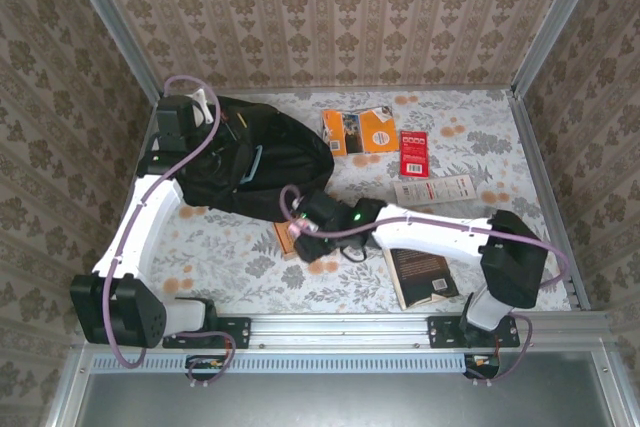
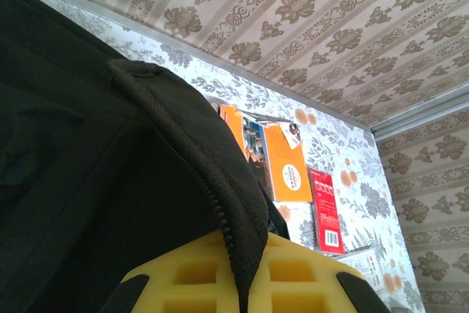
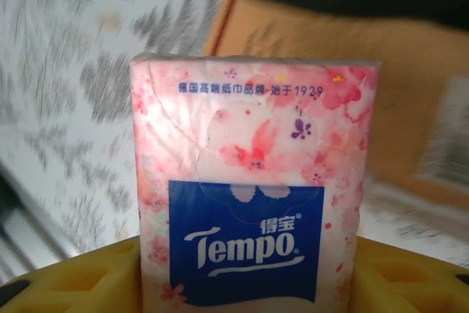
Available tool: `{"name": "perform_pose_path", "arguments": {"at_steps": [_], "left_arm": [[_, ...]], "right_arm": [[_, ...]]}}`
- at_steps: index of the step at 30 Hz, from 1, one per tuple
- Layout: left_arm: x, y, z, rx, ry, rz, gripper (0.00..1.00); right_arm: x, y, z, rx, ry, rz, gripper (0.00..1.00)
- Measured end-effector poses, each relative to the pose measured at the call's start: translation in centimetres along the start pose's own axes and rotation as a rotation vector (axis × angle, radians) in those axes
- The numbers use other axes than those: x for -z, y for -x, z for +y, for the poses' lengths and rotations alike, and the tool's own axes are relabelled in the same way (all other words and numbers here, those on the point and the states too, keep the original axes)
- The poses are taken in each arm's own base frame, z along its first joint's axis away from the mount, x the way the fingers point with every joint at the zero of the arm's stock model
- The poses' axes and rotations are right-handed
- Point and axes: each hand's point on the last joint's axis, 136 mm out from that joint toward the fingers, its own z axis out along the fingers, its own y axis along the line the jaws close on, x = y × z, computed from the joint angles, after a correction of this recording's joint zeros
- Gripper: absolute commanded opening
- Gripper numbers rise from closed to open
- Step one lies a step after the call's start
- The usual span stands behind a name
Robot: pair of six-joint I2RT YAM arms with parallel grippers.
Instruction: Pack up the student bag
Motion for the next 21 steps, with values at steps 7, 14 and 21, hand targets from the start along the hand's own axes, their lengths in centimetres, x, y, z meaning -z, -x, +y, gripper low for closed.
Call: {"name": "perform_pose_path", "arguments": {"at_steps": [7, 14, 21], "left_arm": [[-0.3, 0.2, -0.9, 0.077, -0.044, 0.018, 0.0], [1.0, 3.4, -4.2, 0.109, -0.117, -0.035, 0.0], [3.3, 5.9, -7.2, 0.117, -0.183, -0.099, 0.0]], "right_arm": [[2.9, 4.1, -5.5, -0.243, 0.027, -0.117, 0.59], [9.6, 10.3, -5.4, -0.265, 0.093, -0.289, 0.59], [18.9, 15.3, -5.8, -0.249, 0.113, -0.492, 0.6]]}}
